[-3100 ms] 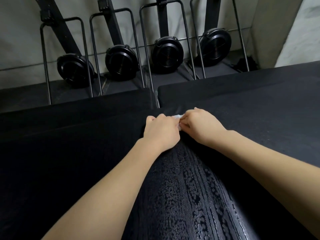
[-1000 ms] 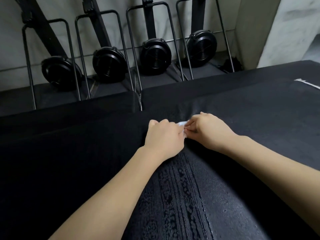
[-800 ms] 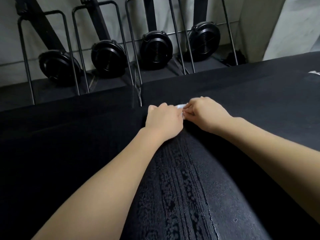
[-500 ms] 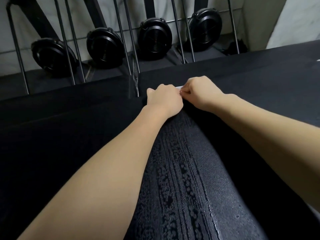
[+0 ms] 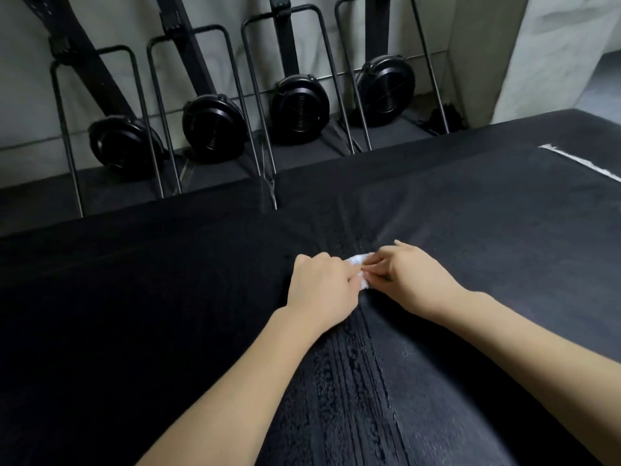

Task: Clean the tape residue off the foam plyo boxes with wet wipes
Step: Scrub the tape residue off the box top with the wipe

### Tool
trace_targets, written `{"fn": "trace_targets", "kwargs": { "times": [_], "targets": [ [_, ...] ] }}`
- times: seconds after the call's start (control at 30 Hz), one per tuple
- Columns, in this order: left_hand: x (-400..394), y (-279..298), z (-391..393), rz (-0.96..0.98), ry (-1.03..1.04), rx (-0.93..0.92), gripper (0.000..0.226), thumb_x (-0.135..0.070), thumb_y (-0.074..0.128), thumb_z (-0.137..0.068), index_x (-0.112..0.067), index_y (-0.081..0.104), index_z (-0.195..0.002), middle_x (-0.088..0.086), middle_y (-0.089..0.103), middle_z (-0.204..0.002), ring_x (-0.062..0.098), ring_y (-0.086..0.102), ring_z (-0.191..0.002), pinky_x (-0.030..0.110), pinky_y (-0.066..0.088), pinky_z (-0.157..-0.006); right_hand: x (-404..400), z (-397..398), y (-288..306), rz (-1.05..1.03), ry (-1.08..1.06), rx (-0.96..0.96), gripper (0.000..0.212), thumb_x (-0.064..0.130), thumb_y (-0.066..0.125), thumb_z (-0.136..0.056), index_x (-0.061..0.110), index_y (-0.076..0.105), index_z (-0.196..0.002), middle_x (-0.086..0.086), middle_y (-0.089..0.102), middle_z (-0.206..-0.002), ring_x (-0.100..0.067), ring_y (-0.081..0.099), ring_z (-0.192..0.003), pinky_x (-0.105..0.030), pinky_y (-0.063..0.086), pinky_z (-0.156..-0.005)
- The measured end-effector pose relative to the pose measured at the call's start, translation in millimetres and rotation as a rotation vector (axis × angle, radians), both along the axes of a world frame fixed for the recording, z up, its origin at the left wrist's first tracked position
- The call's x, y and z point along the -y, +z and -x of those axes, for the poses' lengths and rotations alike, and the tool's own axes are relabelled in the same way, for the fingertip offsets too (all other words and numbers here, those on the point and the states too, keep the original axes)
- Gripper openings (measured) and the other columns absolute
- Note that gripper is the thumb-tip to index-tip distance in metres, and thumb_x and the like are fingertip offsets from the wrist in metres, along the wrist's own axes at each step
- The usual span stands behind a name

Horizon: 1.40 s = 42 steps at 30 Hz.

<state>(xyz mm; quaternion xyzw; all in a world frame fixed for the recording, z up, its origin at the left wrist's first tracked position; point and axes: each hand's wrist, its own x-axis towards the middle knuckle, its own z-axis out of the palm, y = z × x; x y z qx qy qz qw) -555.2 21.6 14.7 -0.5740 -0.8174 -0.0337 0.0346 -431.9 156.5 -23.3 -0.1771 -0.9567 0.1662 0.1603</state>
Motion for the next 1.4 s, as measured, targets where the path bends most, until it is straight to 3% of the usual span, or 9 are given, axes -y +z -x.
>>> {"fn": "trace_targets", "kwargs": {
  "times": [0.23, 0.33, 0.43, 0.57, 0.77, 0.93, 1.13, 1.33, 1.4],
  "targets": [
    [-13.0, 3.7, 8.5, -0.015, 0.038, 0.022, 0.036, -0.039, 0.035, -0.104, -0.032, 0.067, -0.12, -0.009, 0.032, -0.068, 0.019, 0.043, -0.085, 0.038, 0.038, -0.085, -13.6, 21.0, 2.1, -0.102, -0.041, 0.024, 0.025, 0.032, 0.057, -0.101, 0.026, 0.081, -0.103, 0.004, 0.07, -0.108, -0.018, 0.066, -0.101, -0.039, 0.026, -0.12],
    [-27.5, 7.4, 17.1, -0.016, 0.071, 0.073, 0.035, -0.037, 0.038, -0.104, -0.032, 0.068, -0.123, -0.004, 0.047, -0.083, 0.023, 0.053, -0.098, 0.038, 0.041, -0.084, -22.9, 34.1, 7.3, -0.091, -0.058, 0.029, 0.025, 0.031, 0.059, -0.099, 0.022, 0.081, -0.093, 0.0, 0.072, -0.103, -0.025, 0.068, -0.094, -0.037, 0.045, -0.099],
    [-32.5, 6.2, 17.6, -0.019, 0.145, 0.136, 0.034, -0.038, 0.042, -0.102, -0.024, 0.07, -0.114, -0.002, 0.05, -0.089, 0.022, 0.057, -0.097, 0.034, 0.039, -0.069, -16.4, 34.5, 16.1, -0.106, -0.069, 0.029, 0.025, 0.029, 0.058, -0.099, 0.022, 0.081, -0.094, -0.003, 0.073, -0.104, -0.029, 0.068, -0.091, -0.036, 0.046, -0.087],
    [-10.6, 11.0, -10.0, -0.023, 0.116, 0.092, 0.033, -0.038, 0.039, -0.104, -0.028, 0.065, -0.123, -0.003, 0.043, -0.086, 0.02, 0.05, -0.087, 0.033, 0.037, -0.067, 5.9, 11.2, 22.8, -0.152, -0.13, 0.09, 0.031, 0.038, 0.051, -0.102, 0.024, 0.078, -0.105, 0.002, 0.07, -0.112, -0.024, 0.065, -0.098, -0.028, 0.041, -0.078],
    [32.9, 10.5, -44.4, -0.085, 0.028, 0.131, 0.032, -0.035, 0.039, -0.104, -0.043, 0.053, -0.131, -0.011, 0.035, -0.075, 0.013, 0.042, -0.076, 0.031, 0.038, -0.062, 35.6, -26.5, 18.3, -0.194, -0.09, 0.143, 0.034, 0.042, 0.043, -0.102, 0.028, 0.075, -0.106, 0.009, 0.068, -0.114, -0.018, 0.066, -0.098, -0.032, 0.048, -0.083],
    [12.3, 8.6, -30.5, -0.091, 0.079, 0.043, 0.028, -0.039, 0.039, -0.102, -0.037, 0.057, -0.124, 0.001, 0.054, -0.088, 0.024, 0.058, -0.085, 0.032, 0.034, -0.064, 20.5, -13.5, 18.1, -0.197, -0.043, 0.064, 0.031, 0.038, 0.047, -0.103, 0.03, 0.077, -0.102, 0.007, 0.068, -0.111, -0.016, 0.066, -0.1, -0.03, 0.038, -0.085],
    [-24.3, -1.0, -2.4, -0.063, 0.133, 0.003, 0.035, -0.039, 0.037, -0.103, -0.028, 0.065, -0.12, 0.0, 0.064, -0.097, 0.023, 0.057, -0.097, 0.033, 0.033, -0.066, -6.3, 15.4, 20.8, -0.068, -0.1, 0.045, 0.025, 0.032, 0.059, -0.098, 0.019, 0.08, -0.096, 0.001, 0.07, -0.108, -0.026, 0.066, -0.096, -0.034, 0.05, -0.079],
    [7.5, 5.1, -36.5, -0.091, 0.164, 0.094, 0.03, -0.039, 0.042, -0.102, -0.035, 0.062, -0.124, -0.001, 0.043, -0.087, 0.018, 0.041, -0.075, 0.031, 0.034, -0.067, 13.0, -10.9, 11.4, -0.042, -0.089, 0.012, 0.024, 0.032, 0.064, -0.096, 0.015, 0.08, -0.098, -0.001, 0.072, -0.108, -0.027, 0.068, -0.095, -0.037, 0.053, -0.083],
    [28.4, 10.5, -58.3, -0.077, 0.135, 0.093, 0.029, -0.039, 0.042, -0.102, -0.036, 0.061, -0.125, 0.001, 0.049, -0.089, 0.02, 0.048, -0.077, 0.031, 0.034, -0.066, 30.7, -34.0, 11.0, -0.026, -0.073, -0.021, 0.021, 0.032, 0.069, -0.093, 0.016, 0.081, -0.1, 0.0, 0.073, -0.108, -0.026, 0.07, -0.093, -0.036, 0.055, -0.081]
  ]
}}
